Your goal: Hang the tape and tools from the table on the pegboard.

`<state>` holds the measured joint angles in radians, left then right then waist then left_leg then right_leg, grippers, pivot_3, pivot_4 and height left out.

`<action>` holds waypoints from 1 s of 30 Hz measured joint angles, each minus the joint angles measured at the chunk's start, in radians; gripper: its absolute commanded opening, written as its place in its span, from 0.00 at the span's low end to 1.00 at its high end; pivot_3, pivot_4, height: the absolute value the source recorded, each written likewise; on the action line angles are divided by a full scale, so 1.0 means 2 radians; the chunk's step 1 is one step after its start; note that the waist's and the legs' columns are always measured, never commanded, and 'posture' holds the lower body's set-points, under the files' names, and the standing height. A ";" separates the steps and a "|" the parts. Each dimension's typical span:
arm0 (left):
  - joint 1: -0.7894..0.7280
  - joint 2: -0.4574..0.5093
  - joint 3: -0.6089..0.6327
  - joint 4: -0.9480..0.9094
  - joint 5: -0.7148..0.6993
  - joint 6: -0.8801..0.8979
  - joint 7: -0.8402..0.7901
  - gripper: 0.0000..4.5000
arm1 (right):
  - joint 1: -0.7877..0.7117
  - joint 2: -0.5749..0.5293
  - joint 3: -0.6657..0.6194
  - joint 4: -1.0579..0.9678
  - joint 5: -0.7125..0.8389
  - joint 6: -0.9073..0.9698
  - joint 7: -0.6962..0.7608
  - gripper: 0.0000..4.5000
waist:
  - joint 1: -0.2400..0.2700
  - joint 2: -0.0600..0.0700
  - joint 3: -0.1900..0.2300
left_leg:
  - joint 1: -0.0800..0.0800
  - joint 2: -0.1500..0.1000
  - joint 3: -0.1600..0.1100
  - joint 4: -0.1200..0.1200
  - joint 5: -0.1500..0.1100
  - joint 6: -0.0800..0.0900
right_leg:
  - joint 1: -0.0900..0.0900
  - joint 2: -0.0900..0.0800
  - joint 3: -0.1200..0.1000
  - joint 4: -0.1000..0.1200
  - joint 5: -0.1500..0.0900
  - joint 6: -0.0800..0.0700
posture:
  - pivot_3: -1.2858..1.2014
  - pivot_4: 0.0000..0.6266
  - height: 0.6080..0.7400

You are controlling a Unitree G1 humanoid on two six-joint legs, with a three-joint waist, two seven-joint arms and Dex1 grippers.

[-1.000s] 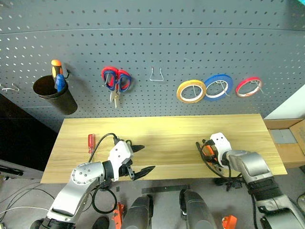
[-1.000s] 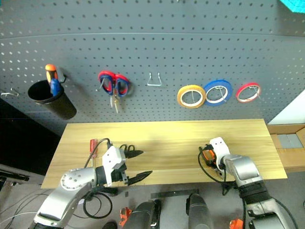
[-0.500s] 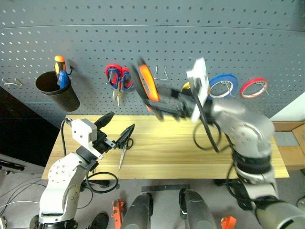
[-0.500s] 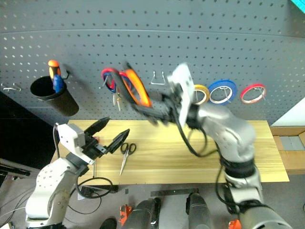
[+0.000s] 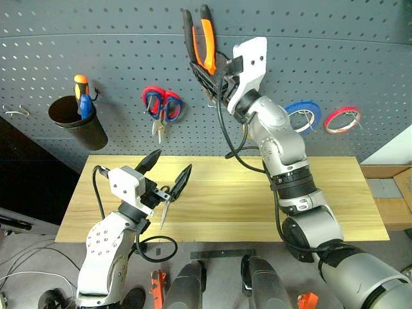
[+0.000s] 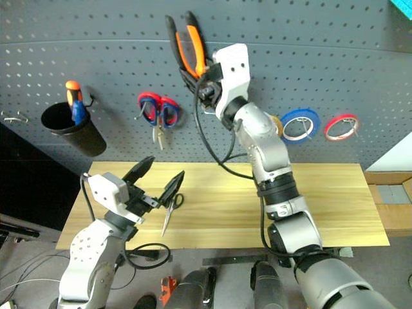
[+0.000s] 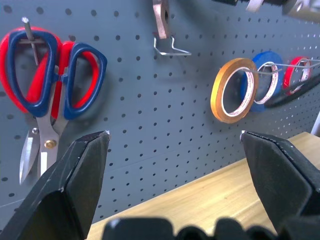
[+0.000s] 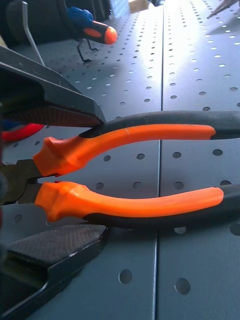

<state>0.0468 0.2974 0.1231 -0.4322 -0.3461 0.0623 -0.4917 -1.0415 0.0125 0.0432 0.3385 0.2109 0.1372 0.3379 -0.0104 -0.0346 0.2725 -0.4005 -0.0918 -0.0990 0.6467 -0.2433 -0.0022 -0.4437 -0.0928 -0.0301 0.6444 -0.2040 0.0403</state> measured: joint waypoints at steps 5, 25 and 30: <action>0.000 0.001 0.001 0.005 0.001 -0.003 0.002 1.00 | 0.039 0.004 0.001 0.028 -0.024 -0.051 -0.011 0.50 | 0.002 0.000 0.000 | 0.000 0.000 0.000 0.001 0.000 0.000 | 0.001 0.000 0.000 0.000 0.001 0.000 | 0.53 0.33 1.00; -0.005 0.022 0.001 0.055 0.015 0.000 0.006 1.00 | 0.110 -0.007 0.019 -0.054 -0.058 -0.029 -0.026 0.98 | 0.000 0.000 0.000 | 0.001 0.000 0.002 0.000 0.000 0.000 | -0.001 0.002 0.006 0.000 0.001 0.000 | 0.52 0.34 1.00; 0.011 0.016 0.001 0.070 0.020 0.025 0.027 1.00 | 0.155 -0.050 0.030 -0.153 -0.058 0.036 -0.002 0.98 | -0.002 0.000 0.000 | 0.001 0.000 0.002 0.000 0.000 0.000 | -0.001 0.002 0.006 0.000 0.001 0.000 | 0.51 0.36 1.00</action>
<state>0.0691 0.3290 0.1247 -0.2918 -0.3064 0.1121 -0.4372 -0.7316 -0.0874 0.1036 0.0322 0.0957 0.2085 0.3336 -0.0148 -0.0347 0.2717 -0.3994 -0.0910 -0.0948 0.6469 -0.2435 -0.0019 -0.4453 -0.0896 -0.0182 0.6447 -0.2024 0.0404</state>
